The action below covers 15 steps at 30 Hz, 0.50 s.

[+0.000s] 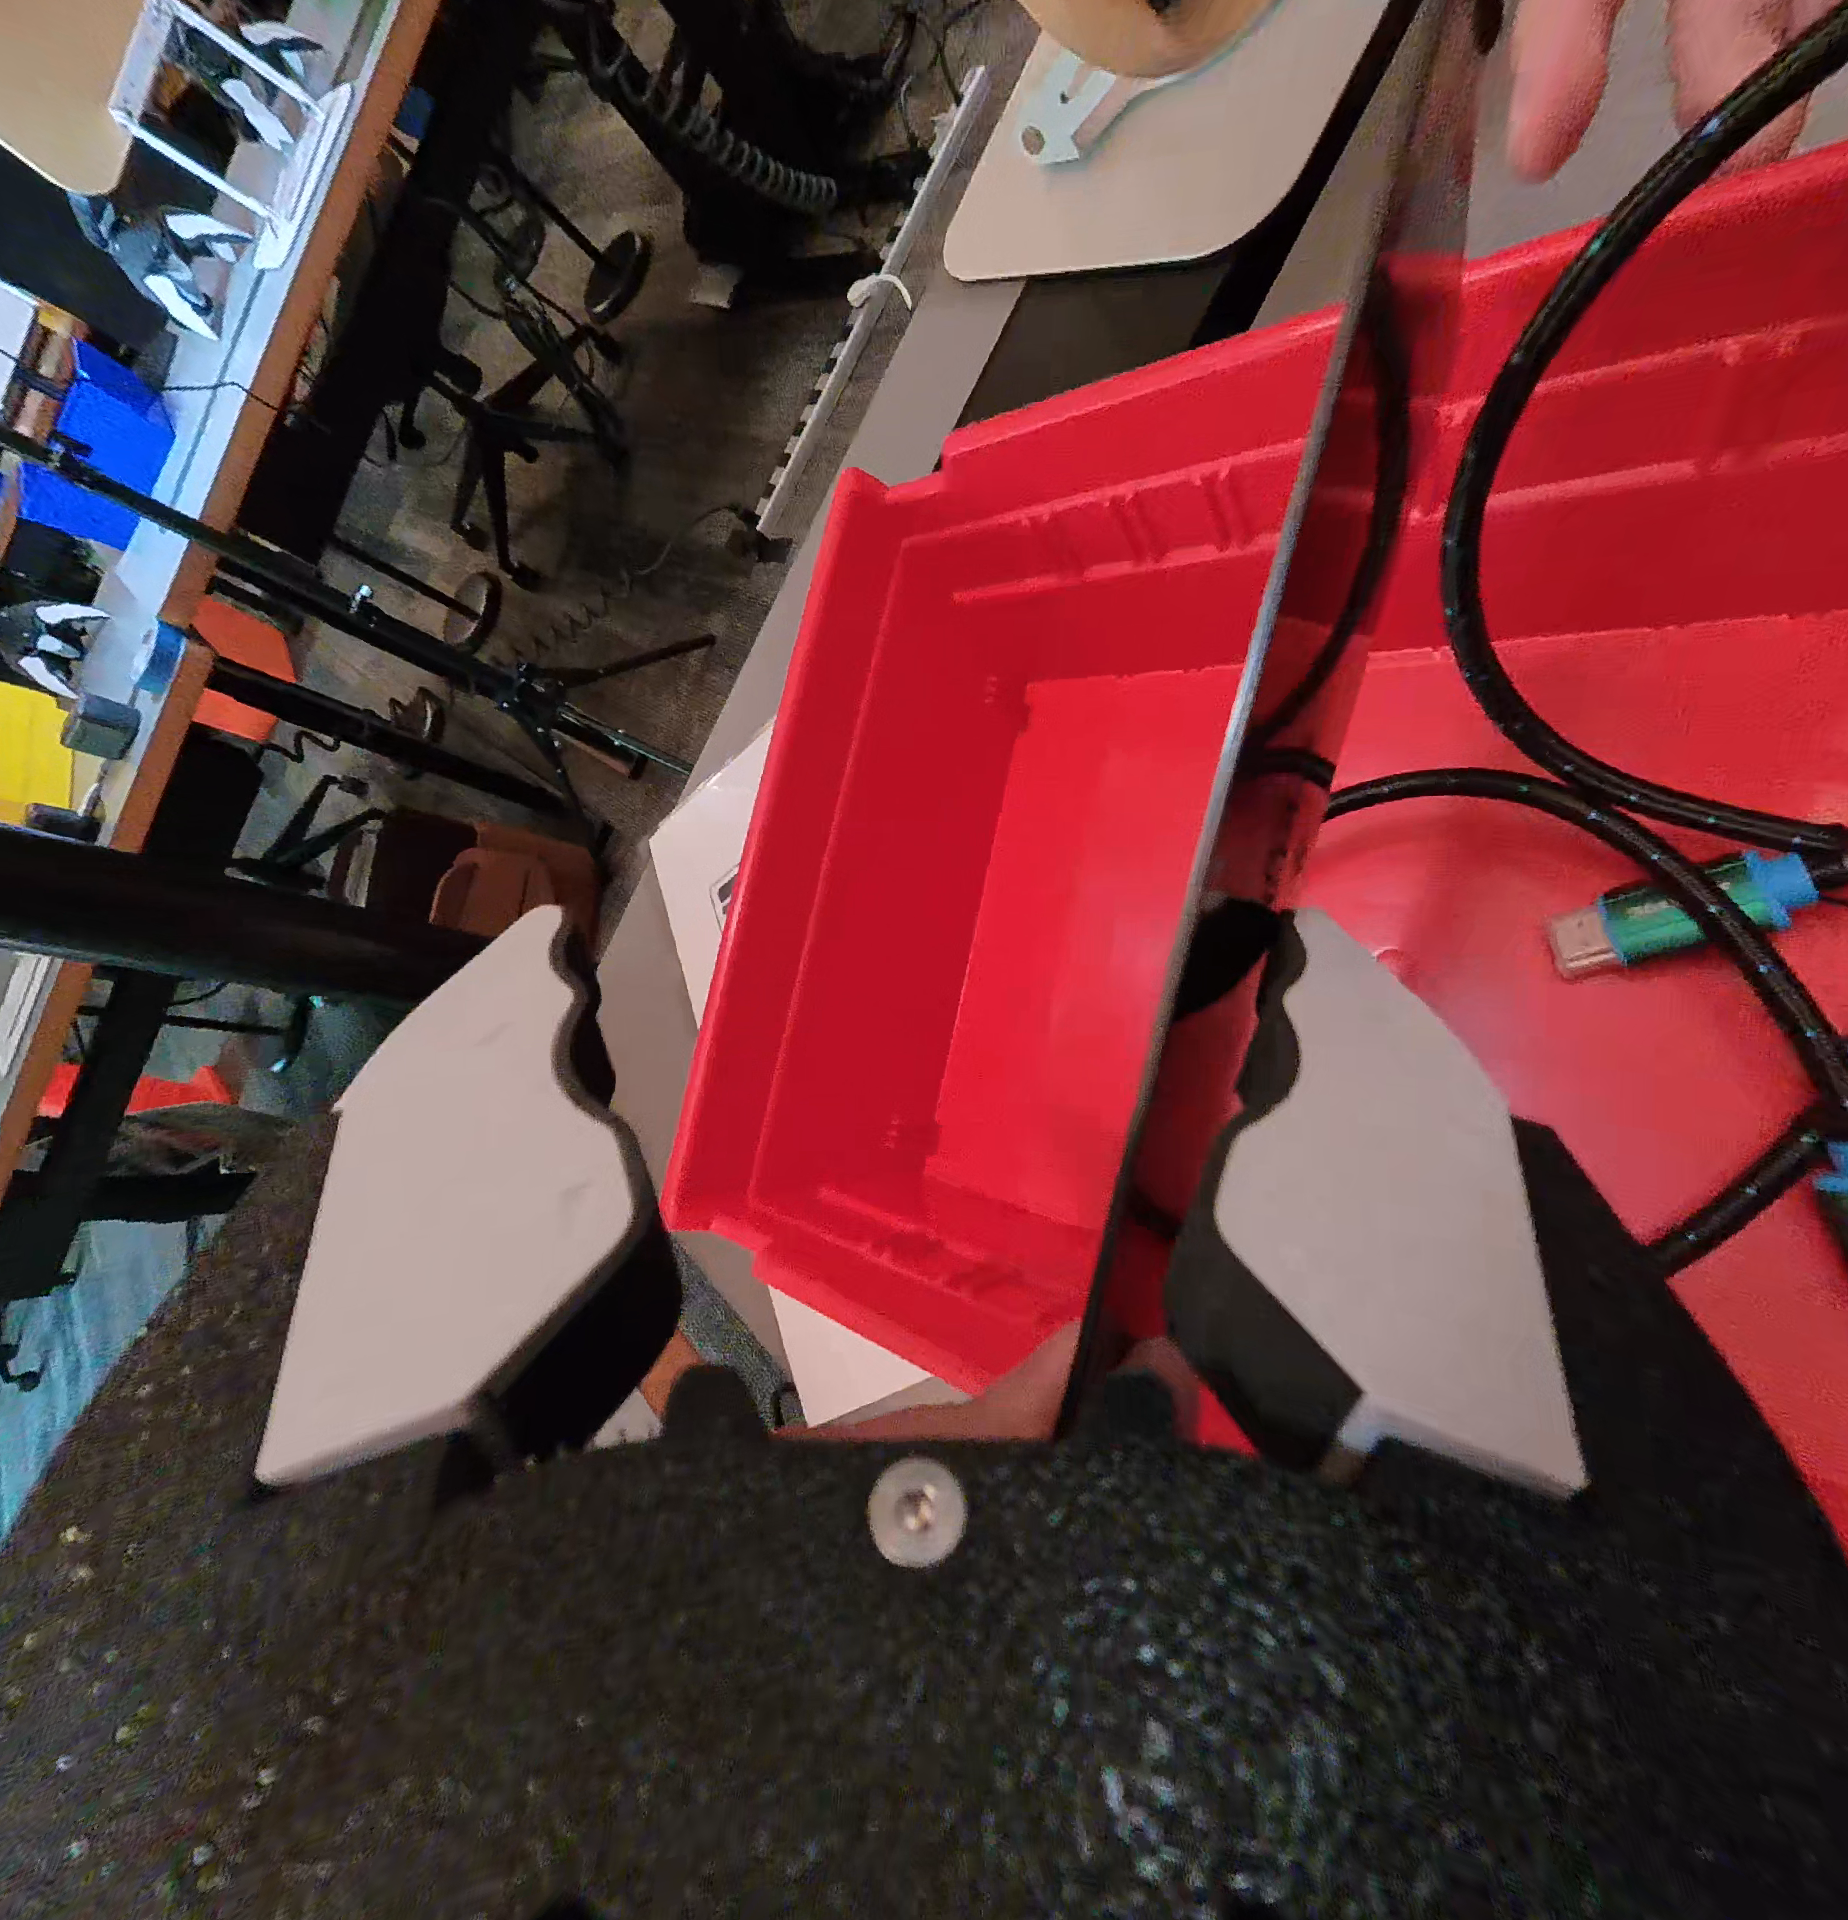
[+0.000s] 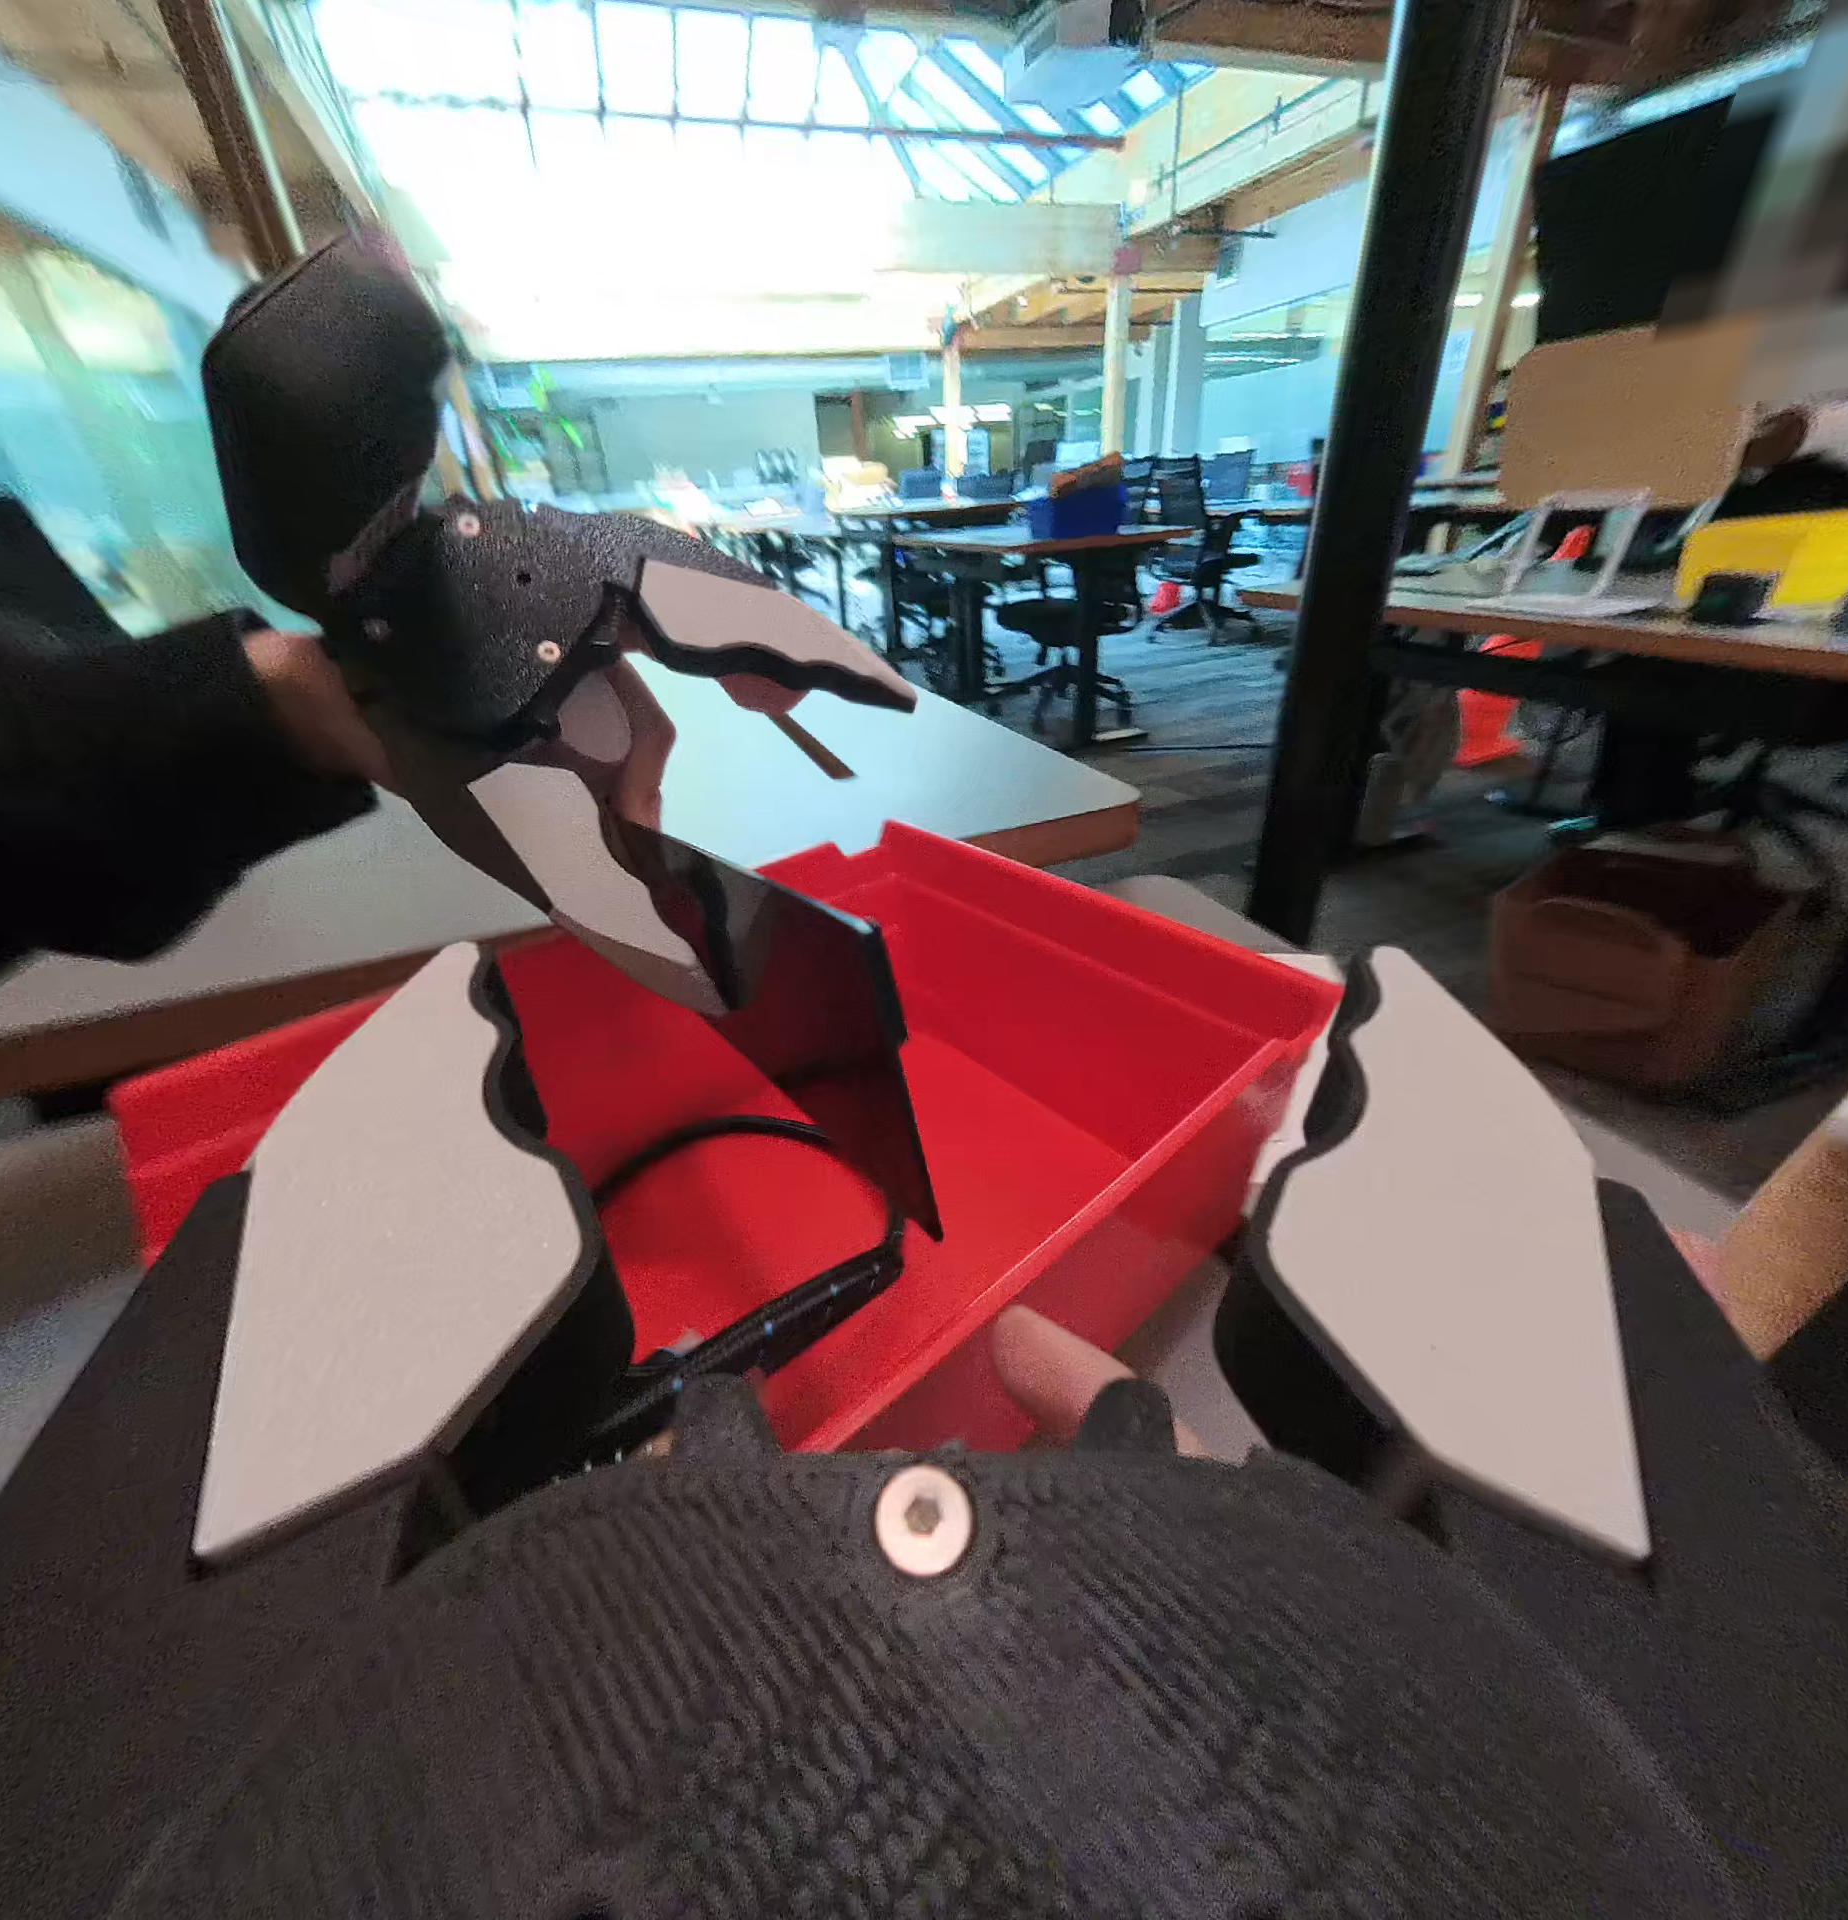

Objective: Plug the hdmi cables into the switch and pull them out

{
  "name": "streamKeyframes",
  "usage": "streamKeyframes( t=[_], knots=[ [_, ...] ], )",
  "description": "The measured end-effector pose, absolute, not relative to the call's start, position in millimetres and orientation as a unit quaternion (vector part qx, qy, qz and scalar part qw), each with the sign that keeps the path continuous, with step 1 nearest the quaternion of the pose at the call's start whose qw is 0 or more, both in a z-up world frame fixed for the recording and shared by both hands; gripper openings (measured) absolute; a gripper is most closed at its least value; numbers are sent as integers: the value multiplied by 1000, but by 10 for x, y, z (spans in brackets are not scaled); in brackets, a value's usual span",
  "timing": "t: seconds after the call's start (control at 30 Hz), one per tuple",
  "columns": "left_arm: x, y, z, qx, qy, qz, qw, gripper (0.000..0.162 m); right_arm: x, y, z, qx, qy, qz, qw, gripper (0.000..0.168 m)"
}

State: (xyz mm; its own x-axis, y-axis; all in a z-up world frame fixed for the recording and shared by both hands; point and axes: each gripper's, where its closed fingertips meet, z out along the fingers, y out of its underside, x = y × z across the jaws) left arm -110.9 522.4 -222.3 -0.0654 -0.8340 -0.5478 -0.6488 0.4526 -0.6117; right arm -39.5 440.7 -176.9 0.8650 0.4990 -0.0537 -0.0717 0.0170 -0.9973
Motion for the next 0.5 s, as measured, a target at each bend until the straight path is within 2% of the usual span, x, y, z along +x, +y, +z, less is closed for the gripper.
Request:
streamKeyframes(
  t=[0.1,0.2,0.3,0.4,0.43,0.5],
  knots=[
    [-1081,5266,-2413,-522,730,-88,433,118,-324,4537,-1662,-664,-166,121,719,130],
    [-1046,5262,-2520,-513,741,-72,427,118,-357,4626,-1663,-663,-148,179,711,132],
    [-1006,5261,-2574,-506,749,-68,422,118,-517,4634,-1908,-694,-188,189,669,137],
    [-999,5240,-2700,-493,769,-45,403,118,-524,4617,-1800,-661,-204,181,699,125],
    [-990,5231,-2742,-490,774,-36,400,118,-453,4651,-1742,-656,-188,174,710,115],
    [-991,5228,-2821,-494,776,-21,392,120,-361,4734,-1693,-658,-163,191,710,113]
  ],
)
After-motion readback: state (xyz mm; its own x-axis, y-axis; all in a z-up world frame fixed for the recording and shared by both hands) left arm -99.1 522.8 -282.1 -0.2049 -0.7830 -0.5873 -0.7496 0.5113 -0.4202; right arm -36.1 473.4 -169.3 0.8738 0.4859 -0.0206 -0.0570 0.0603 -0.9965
